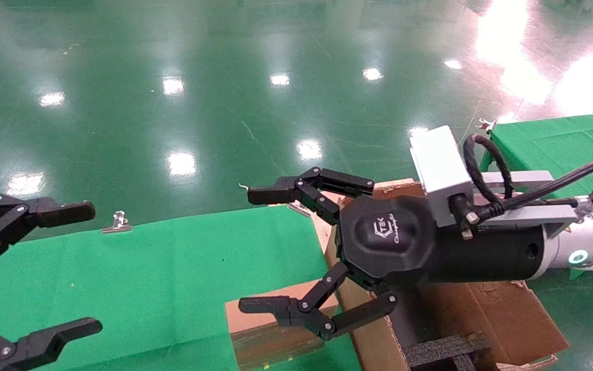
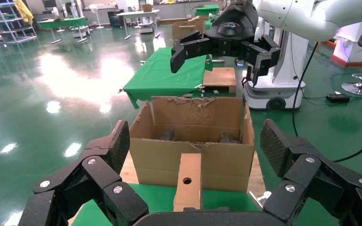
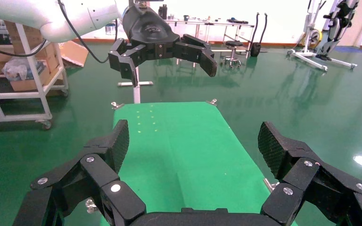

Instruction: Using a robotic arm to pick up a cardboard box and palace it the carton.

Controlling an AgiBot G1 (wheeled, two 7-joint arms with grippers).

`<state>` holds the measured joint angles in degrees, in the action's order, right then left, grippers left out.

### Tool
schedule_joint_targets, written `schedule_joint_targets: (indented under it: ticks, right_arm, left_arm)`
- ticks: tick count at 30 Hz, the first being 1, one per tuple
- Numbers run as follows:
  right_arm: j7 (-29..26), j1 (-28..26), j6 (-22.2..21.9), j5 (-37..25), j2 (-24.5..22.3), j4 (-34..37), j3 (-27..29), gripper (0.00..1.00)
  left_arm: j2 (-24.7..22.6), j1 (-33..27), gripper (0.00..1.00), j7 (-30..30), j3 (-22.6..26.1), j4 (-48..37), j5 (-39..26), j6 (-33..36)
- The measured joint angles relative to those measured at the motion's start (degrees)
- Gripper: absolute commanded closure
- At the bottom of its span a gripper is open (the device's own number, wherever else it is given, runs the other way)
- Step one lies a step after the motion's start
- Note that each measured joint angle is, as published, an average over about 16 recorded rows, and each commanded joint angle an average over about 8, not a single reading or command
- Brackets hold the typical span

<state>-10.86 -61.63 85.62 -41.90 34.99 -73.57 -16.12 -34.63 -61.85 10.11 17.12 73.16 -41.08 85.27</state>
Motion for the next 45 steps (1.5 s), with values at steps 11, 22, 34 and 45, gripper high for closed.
schedule_joint_targets:
  ticks: [11, 22, 34, 45]
  right_arm:
    - [0.0, 0.0, 0.0, 0.0, 0.0, 0.0, 0.0, 0.0]
    - [0.0, -0.05, 0.08, -0.16, -0.04, -0.02, -0.07, 0.0]
    - [-1.46, -5.22, 2.36, -9.48, 0.75, 1.06, -4.98, 0.0]
    - [-1.67, -15.56, 4.59, -25.6, 5.9, 6.94, -16.27, 0.0]
  left_arm:
    - [0.0, 0.0, 0.0, 0.0, 0.0, 0.0, 0.0, 0.0]
    - [0.0, 0.0, 1.0, 0.0, 0.0, 0.0, 0.0, 0.0]
    - [0.0, -0.02, 1.0, -0.02, 0.02, -0.02, 0.01, 0.01]
    - [0.01, -0.03, 1.0, -0.03, 0.05, -0.03, 0.03, 0.0]
